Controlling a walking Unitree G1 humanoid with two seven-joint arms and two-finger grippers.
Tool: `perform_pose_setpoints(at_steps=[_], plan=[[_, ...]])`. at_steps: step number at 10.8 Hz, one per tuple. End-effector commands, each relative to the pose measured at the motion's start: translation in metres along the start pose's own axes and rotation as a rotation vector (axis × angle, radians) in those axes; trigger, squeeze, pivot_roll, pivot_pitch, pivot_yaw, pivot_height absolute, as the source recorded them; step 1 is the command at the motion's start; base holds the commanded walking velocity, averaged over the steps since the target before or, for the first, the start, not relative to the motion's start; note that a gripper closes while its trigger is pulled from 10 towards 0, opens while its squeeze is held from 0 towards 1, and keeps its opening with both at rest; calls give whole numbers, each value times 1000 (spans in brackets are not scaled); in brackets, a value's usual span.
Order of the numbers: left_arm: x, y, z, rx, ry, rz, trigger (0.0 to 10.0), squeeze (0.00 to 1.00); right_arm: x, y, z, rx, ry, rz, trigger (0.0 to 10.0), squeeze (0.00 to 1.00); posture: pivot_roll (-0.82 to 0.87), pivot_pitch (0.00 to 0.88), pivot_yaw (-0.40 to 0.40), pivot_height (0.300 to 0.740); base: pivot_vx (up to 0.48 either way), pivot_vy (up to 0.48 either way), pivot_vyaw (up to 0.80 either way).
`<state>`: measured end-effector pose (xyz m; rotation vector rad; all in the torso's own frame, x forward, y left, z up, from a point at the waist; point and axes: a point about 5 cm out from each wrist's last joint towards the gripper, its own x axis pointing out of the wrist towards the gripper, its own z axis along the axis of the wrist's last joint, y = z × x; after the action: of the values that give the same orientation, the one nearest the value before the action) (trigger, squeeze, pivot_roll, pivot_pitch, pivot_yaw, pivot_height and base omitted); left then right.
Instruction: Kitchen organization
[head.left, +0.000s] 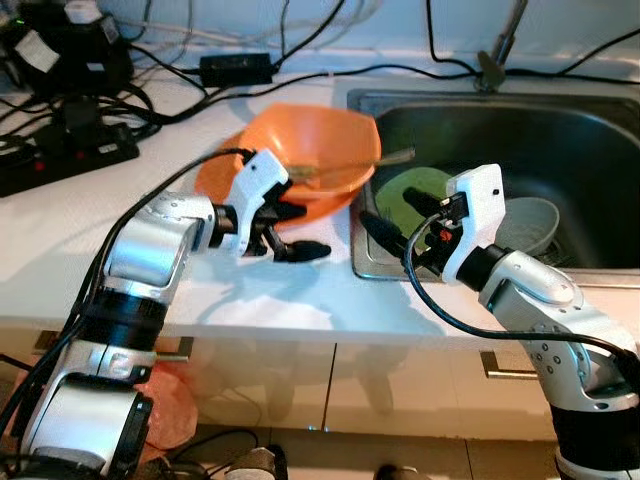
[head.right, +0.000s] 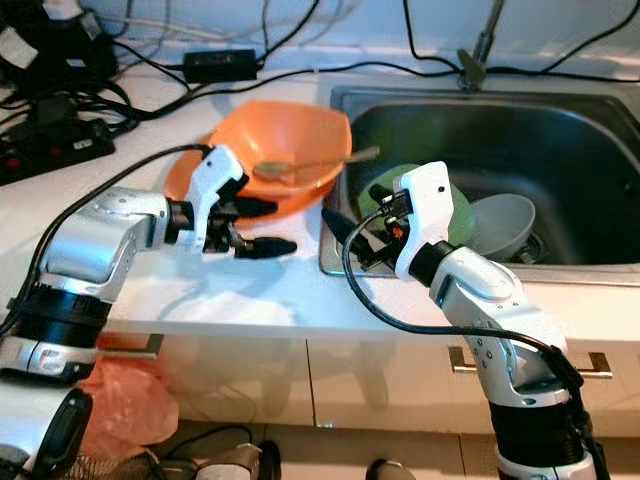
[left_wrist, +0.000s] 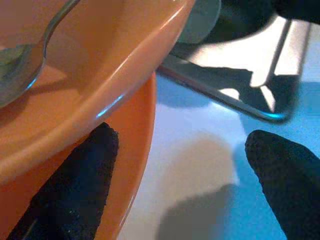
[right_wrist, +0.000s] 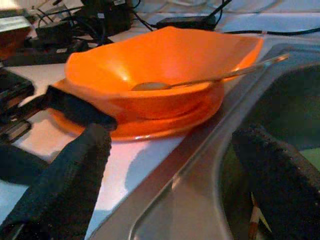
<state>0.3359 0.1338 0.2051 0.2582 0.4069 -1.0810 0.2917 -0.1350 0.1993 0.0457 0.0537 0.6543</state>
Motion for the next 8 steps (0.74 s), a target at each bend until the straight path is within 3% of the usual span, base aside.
perform_pose_setpoints(at_steps=[1,4,8], plan=[[4,-4,-14,-50,61,-15,10000,0,1,0,2,-17,-10,2,10000,0,48,71,28,740,0,0,0],[-8,-11,-13,-50,61,9,10000,0,6,-1,1,-17,-19,9,10000,0,73,54,31,740,0,0,0],[11,-22,-1,-32,-59,94,10000,0,12,-6,2,-26,-33,-2,10000,0,95,22,28,740,0,0,0]])
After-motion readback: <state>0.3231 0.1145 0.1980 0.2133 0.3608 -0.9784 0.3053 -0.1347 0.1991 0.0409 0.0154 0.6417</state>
